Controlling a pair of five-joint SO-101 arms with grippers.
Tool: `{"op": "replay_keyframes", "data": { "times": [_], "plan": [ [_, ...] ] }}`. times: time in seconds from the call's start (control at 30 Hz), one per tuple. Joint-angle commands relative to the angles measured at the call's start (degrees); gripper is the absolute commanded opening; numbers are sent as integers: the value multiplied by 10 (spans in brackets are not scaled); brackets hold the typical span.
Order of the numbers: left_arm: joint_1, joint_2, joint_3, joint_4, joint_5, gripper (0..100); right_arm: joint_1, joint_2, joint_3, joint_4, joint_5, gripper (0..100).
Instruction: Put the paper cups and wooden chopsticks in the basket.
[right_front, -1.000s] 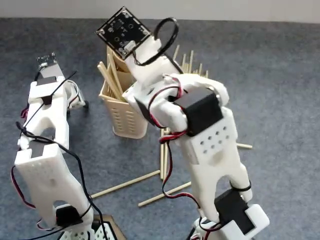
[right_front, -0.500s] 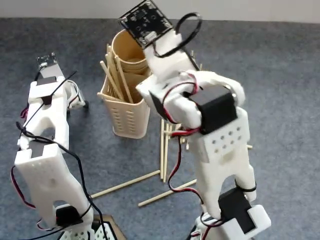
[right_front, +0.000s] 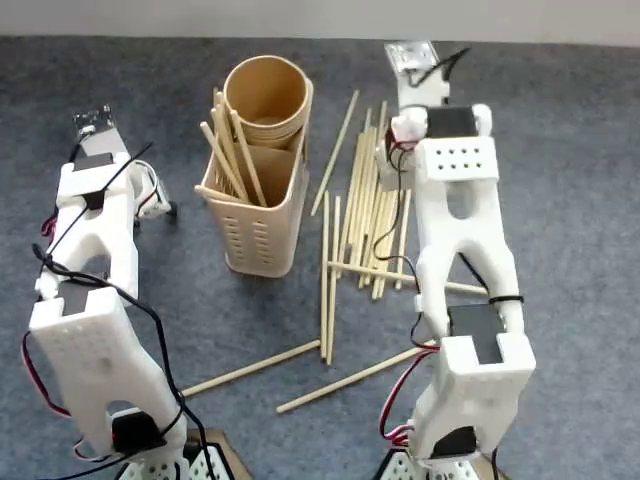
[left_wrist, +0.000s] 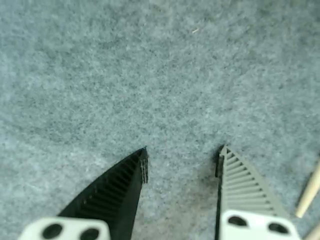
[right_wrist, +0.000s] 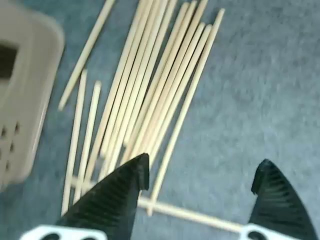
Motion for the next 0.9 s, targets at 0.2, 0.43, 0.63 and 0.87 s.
{"op": "replay_keyframes", "data": {
  "times": [0.2, 0.43, 0.63, 0.87],
  "plan": [
    [14, 1, -18, -5, -4, 245, -11, 87, 64, -142, -47, 320],
    [14, 1, -18, -5, -4, 245, 0, 192, 57, -158, -63, 200],
    [14, 1, -18, -5, -4, 245, 3, 207, 57, -160, -62, 185],
    [14, 1, -17, -6, -4, 245, 21, 180, 24, -137, -62, 8]
  ]
}}
